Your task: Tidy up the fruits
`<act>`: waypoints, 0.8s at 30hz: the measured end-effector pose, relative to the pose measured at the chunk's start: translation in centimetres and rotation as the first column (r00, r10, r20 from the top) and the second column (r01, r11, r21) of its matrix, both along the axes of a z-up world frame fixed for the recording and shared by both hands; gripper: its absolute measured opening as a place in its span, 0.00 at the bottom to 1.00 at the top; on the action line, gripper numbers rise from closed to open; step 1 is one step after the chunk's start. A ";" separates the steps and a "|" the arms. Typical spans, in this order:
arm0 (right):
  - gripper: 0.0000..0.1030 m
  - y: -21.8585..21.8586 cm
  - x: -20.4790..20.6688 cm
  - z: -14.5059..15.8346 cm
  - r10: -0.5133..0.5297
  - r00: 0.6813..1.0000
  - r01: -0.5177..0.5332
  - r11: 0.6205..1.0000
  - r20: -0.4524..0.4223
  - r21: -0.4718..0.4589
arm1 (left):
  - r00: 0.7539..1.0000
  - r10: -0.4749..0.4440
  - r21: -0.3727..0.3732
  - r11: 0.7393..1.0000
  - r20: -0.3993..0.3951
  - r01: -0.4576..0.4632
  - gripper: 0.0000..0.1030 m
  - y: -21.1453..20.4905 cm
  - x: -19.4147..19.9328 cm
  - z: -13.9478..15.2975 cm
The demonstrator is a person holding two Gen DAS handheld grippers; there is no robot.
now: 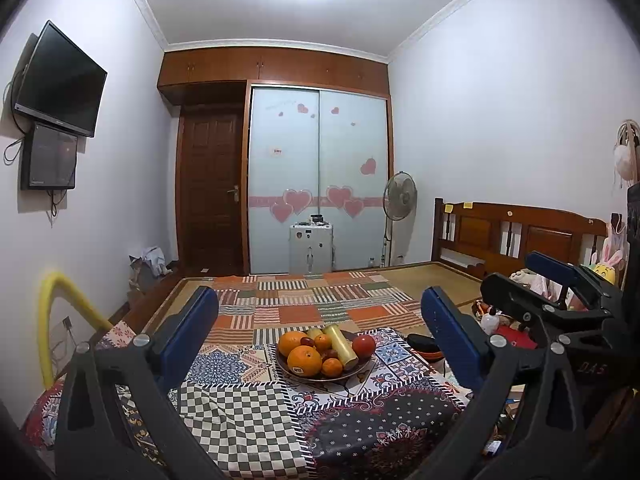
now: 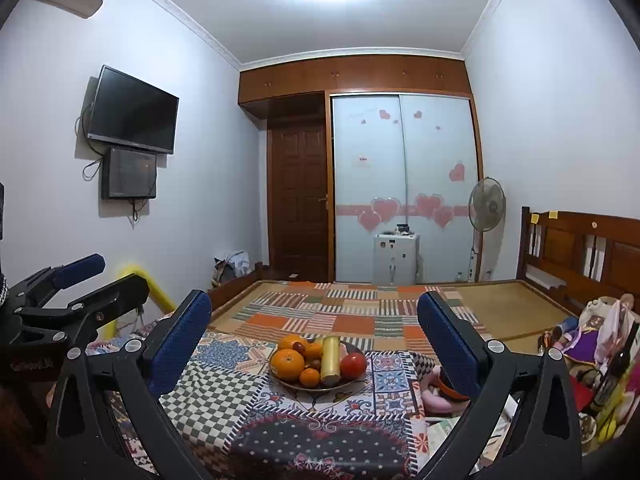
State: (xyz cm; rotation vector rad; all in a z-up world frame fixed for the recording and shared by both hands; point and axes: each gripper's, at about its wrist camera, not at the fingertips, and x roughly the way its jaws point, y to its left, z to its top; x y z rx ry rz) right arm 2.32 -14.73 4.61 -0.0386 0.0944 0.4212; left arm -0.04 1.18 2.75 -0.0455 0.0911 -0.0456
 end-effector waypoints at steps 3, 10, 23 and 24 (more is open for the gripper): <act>1.00 -0.1 0.0 0.1 -0.001 1.000 0.001 1.000 -0.001 0.002 | 1.000 0.001 0.003 1.000 -0.001 -0.001 1.00 0.0 0.0 0.0; 1.00 -0.2 -0.1 0.4 -0.002 1.000 0.002 1.000 -0.004 0.006 | 1.000 -0.004 0.004 1.000 -0.004 0.004 1.00 -0.1 0.1 0.0; 1.00 -0.1 -0.1 0.5 -0.004 1.000 0.004 1.000 0.005 0.007 | 1.000 -0.024 0.002 1.000 -0.013 0.024 1.00 -0.5 0.4 -0.1; 1.00 -0.1 -0.1 0.5 -0.005 1.000 0.005 1.000 0.004 0.007 | 1.000 -0.025 0.002 1.000 -0.014 0.025 1.00 -0.5 0.4 -0.1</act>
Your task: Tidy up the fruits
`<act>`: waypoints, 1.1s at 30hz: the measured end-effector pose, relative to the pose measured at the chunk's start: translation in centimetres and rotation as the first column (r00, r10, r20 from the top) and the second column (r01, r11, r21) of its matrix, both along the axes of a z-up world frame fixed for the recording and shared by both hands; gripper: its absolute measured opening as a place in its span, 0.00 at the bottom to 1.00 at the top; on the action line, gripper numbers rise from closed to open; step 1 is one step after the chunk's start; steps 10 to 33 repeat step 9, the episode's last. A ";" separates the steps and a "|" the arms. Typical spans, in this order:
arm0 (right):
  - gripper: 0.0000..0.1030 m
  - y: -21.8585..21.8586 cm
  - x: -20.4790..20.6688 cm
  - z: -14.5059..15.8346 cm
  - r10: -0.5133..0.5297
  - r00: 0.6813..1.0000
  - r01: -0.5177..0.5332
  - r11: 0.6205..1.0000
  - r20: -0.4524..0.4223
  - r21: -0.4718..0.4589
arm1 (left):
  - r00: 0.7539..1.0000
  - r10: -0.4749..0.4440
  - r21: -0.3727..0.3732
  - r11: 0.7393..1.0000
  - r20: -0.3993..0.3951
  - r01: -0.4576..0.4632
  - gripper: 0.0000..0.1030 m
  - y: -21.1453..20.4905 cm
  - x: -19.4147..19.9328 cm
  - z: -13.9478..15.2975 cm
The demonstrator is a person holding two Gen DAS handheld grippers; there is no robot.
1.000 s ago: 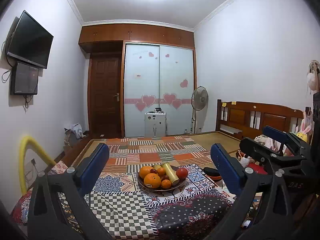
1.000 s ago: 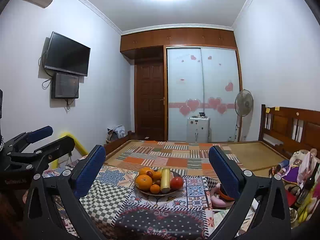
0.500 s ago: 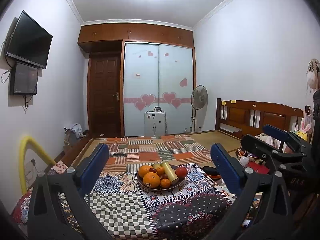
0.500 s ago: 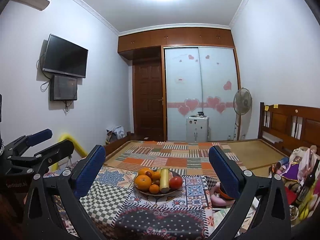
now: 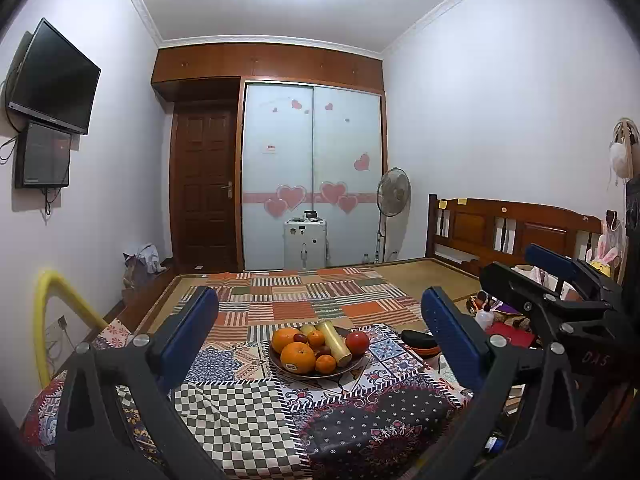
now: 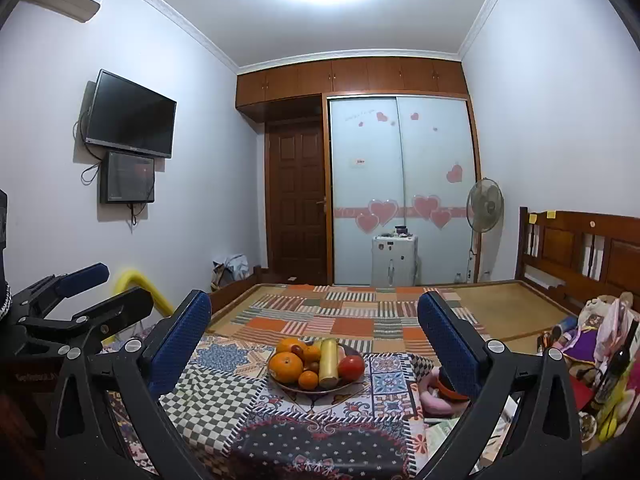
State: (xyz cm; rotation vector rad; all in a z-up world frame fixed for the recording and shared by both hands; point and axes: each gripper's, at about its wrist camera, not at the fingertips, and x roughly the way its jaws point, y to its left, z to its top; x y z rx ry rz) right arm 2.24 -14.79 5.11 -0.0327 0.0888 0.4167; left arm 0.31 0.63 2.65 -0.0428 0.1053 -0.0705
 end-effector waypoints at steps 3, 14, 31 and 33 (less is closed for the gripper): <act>1.00 0.0 0.1 0.0 -0.001 1.000 0.001 1.000 -0.003 -0.001 | 1.000 -0.001 -0.003 1.000 0.000 0.001 1.00 0.1 0.0 -0.1; 1.00 0.0 0.0 -0.1 -0.001 1.000 0.001 1.000 -0.004 0.002 | 1.000 -0.005 -0.008 1.000 -0.007 0.005 1.00 0.2 0.1 -0.2; 1.00 0.0 0.0 -0.1 -0.001 1.000 0.001 1.000 -0.004 0.002 | 1.000 -0.005 -0.008 1.000 -0.007 0.005 1.00 0.2 0.1 -0.2; 1.00 0.0 0.0 -0.1 -0.001 1.000 0.001 1.000 -0.004 0.002 | 1.000 -0.005 -0.008 1.000 -0.007 0.005 1.00 0.2 0.1 -0.2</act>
